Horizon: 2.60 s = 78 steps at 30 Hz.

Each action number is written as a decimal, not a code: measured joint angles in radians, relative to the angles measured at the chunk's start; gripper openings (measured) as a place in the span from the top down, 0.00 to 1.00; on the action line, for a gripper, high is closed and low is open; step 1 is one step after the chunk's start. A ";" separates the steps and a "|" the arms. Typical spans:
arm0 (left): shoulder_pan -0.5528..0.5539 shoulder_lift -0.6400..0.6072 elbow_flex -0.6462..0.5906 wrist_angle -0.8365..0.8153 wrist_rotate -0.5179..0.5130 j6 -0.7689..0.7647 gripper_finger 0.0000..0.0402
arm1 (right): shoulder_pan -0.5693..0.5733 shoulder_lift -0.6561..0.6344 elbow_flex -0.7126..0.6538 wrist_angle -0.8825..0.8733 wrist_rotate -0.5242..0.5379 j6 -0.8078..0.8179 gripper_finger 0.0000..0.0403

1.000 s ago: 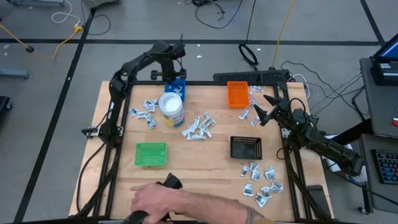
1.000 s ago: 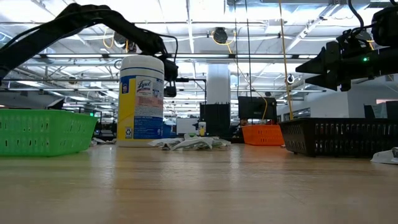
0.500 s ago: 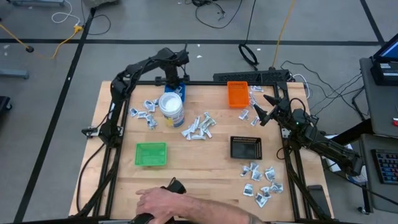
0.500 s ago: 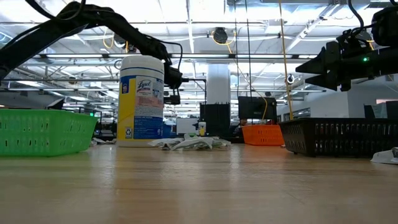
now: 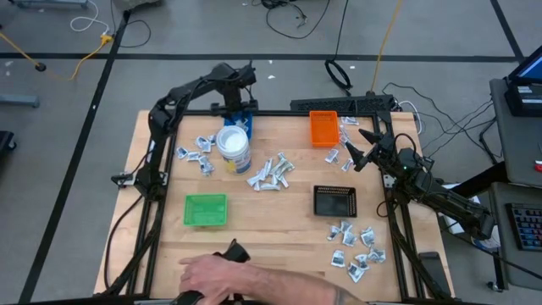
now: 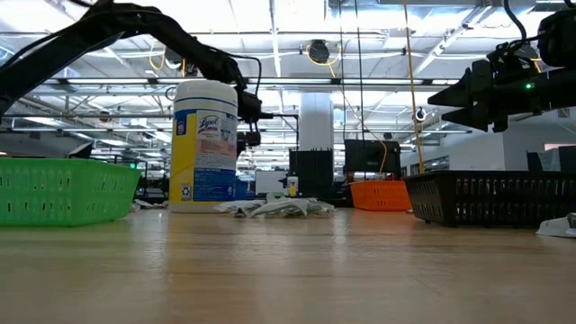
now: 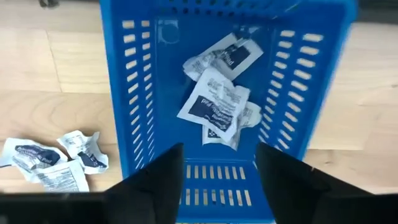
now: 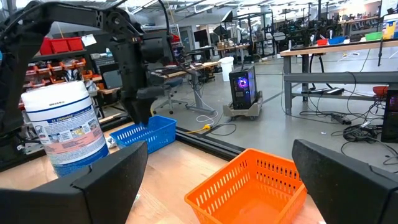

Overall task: Pick & Place First Aid Supplies
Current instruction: Put the blue alcohol pad into the blue bin

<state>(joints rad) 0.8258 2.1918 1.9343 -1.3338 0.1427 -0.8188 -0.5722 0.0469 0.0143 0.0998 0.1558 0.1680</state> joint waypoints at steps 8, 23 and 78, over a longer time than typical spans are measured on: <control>0.036 -0.049 0.001 -0.024 0.005 0.058 0.47 | 0.000 0.000 0.000 0.000 0.000 0.000 0.02; 0.080 -0.189 -0.164 -0.106 -0.013 0.585 0.47 | 0.000 0.000 0.000 0.000 0.000 0.000 0.02; 0.042 -0.675 -1.124 0.307 -0.176 1.208 0.16 | 0.000 0.000 0.000 0.000 0.000 0.000 0.02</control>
<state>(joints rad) 0.8682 1.5165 0.8103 -1.0264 -0.0332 0.3891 -0.5722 0.0467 0.0144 0.0996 0.1558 0.1680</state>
